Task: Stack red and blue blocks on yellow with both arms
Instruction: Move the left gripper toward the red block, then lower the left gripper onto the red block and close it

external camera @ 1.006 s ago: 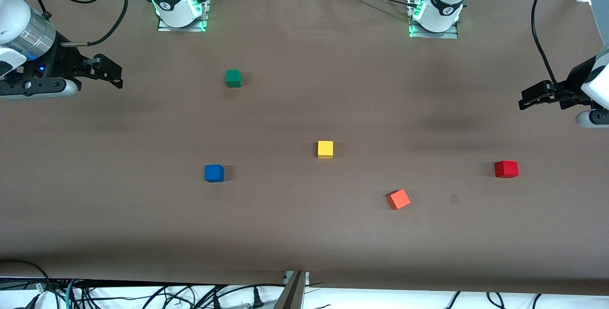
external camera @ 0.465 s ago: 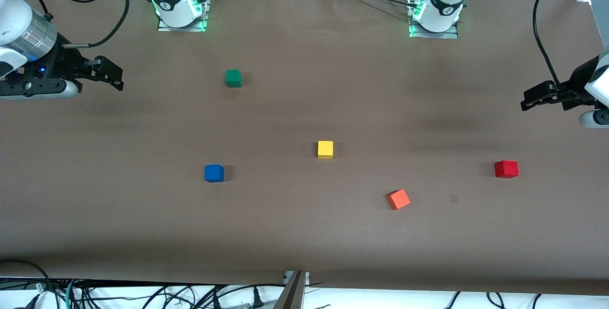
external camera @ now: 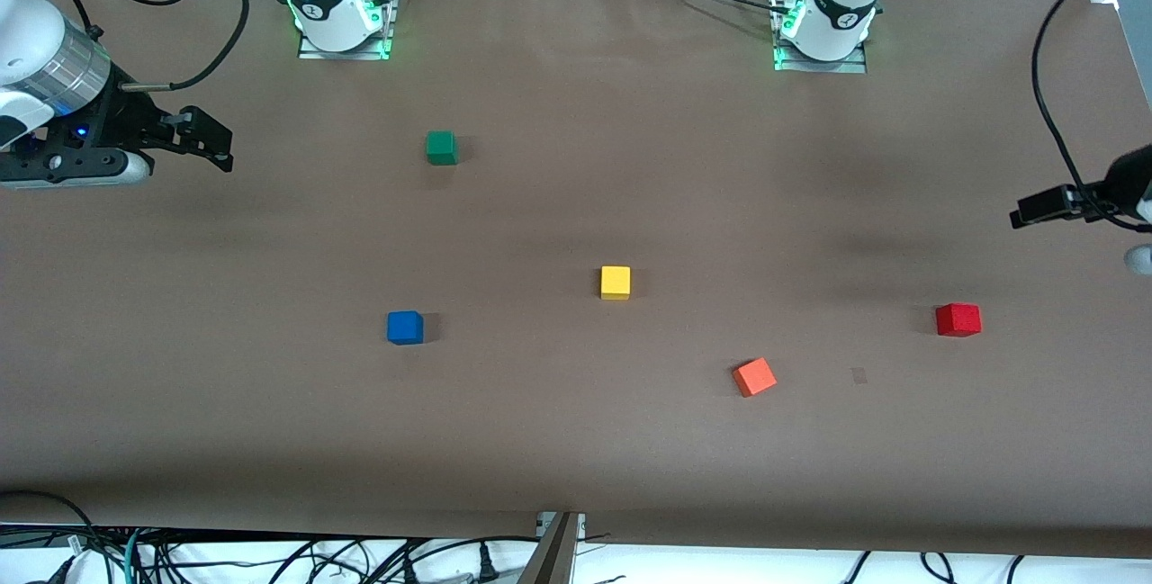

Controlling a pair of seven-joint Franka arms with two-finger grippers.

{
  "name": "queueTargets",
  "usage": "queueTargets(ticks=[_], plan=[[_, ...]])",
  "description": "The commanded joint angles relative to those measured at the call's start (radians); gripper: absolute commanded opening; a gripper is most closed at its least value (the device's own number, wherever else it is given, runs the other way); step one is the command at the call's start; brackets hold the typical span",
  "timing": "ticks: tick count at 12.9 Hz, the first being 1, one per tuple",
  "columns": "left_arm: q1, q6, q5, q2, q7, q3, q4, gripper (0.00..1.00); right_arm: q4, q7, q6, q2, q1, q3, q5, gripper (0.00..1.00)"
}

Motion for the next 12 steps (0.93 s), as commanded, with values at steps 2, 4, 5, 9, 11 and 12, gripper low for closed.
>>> queueTargets(ticks=[2, 4, 5, 9, 11, 12], plan=[[0.067, 0.153, 0.035, 0.155, 0.151, -0.005, 0.008, 1.0, -0.011, 0.017, 0.005, -0.012, -0.011, 0.016, -0.017, 1.0], [0.09, 0.299, 0.064, 0.233, 0.238, -0.006, -0.031, 1.0, -0.009, 0.012, 0.008, -0.003, -0.011, 0.014, -0.008, 1.0], [0.094, 0.359, 0.064, 0.249, 0.239, -0.006, -0.076, 1.0, -0.009, 0.012, 0.01, -0.001, -0.011, 0.014, -0.003, 1.0], [0.095, 0.727, 0.061, 0.252, 0.24, -0.006, -0.337, 1.0, 0.002, 0.008, 0.004, 0.016, -0.011, 0.014, -0.003, 1.0], [0.097, 0.847, 0.06, 0.267, 0.242, -0.008, -0.406, 1.0, 0.002, 0.006, 0.007, 0.017, -0.013, 0.014, -0.003, 1.0], [0.097, 0.876, 0.06, 0.276, 0.243, -0.008, -0.416, 1.0, 0.002, 0.006, 0.007, 0.017, -0.013, 0.014, -0.003, 1.0]])
